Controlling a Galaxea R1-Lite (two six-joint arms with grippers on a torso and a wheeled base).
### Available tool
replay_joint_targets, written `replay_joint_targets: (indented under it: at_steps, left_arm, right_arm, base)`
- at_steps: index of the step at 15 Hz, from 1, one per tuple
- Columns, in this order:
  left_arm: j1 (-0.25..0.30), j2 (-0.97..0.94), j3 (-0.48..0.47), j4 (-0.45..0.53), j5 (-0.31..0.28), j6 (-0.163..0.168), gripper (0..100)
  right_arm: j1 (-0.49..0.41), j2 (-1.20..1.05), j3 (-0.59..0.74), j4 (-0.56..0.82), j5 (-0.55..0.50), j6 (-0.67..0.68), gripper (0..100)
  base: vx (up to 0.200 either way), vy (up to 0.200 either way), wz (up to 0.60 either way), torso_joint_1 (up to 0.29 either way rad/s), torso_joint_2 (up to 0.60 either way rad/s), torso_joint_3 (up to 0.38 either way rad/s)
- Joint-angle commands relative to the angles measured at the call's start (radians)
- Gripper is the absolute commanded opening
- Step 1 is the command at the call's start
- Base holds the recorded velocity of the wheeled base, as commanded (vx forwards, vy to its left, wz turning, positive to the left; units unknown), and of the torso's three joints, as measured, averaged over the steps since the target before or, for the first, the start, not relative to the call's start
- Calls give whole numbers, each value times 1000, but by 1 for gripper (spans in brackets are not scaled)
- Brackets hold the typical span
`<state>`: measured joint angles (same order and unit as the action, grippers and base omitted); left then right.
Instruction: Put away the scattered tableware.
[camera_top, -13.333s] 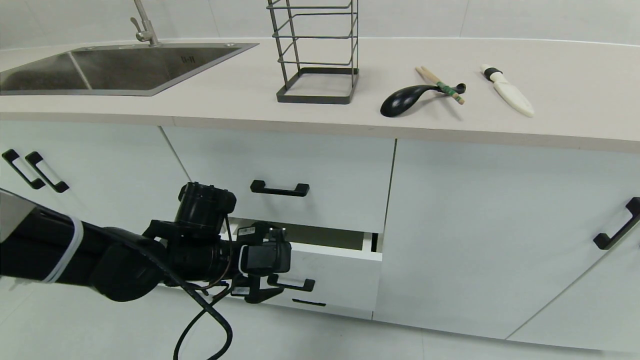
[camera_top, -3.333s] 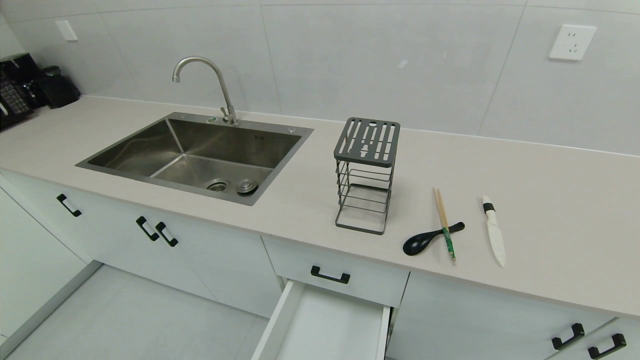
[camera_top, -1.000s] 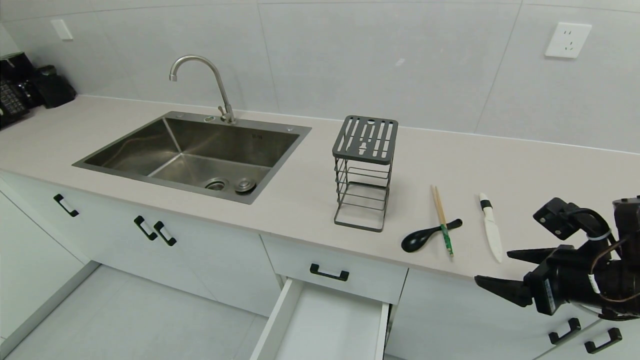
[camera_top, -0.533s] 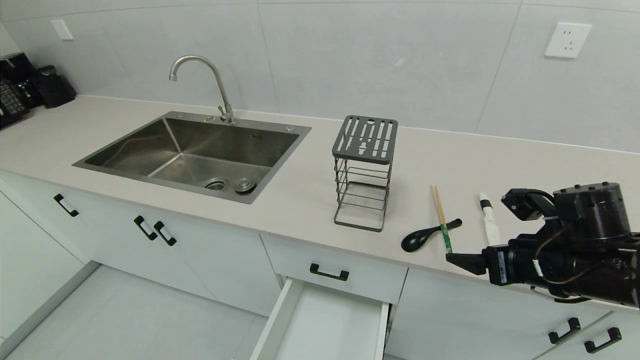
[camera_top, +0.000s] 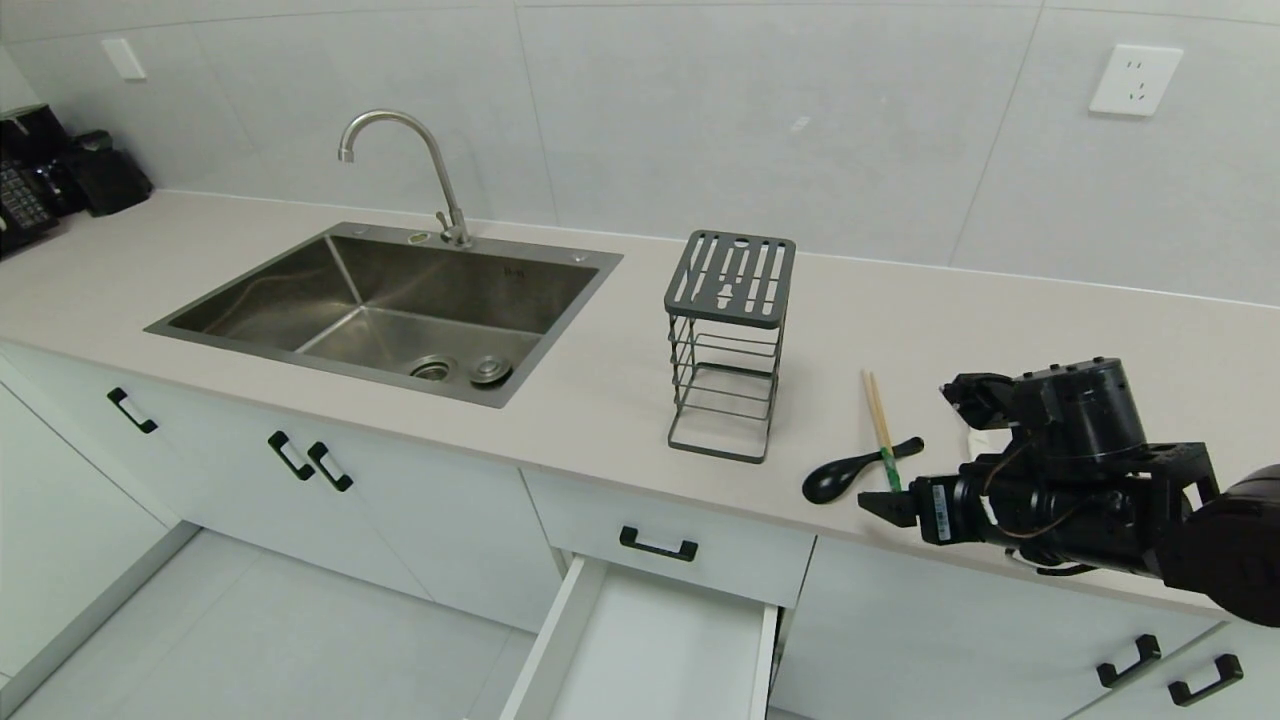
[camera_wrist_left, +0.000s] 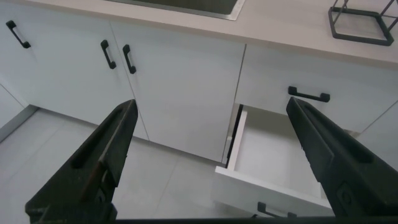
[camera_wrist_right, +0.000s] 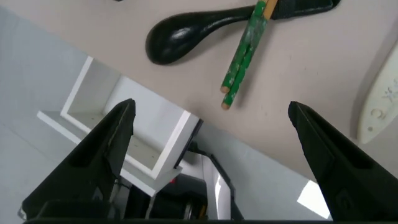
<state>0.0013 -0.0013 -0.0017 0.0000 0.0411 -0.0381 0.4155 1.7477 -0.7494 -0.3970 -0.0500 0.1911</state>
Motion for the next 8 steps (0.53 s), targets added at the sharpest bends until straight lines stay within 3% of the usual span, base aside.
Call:
replay_joint_targets:
  at_steps: [1,3,8]
  left_arm:
    - [0,1,0,0,0,0,100]
    - [0,1,0,0,0,0,100]
    - [0,1,0,0,0,-2,100]
  right_arm:
    - [0,42,-22,0,-5,-5,100]
    - [2,102,-62,-13,-62,-58,100]
    - [2,144,-84,-14,-65,-58,100]
  base:
    - [0,0,0,0,0,0]
    - [0,0,0,0,0,0]
    - [0,0,0,0,0,0]
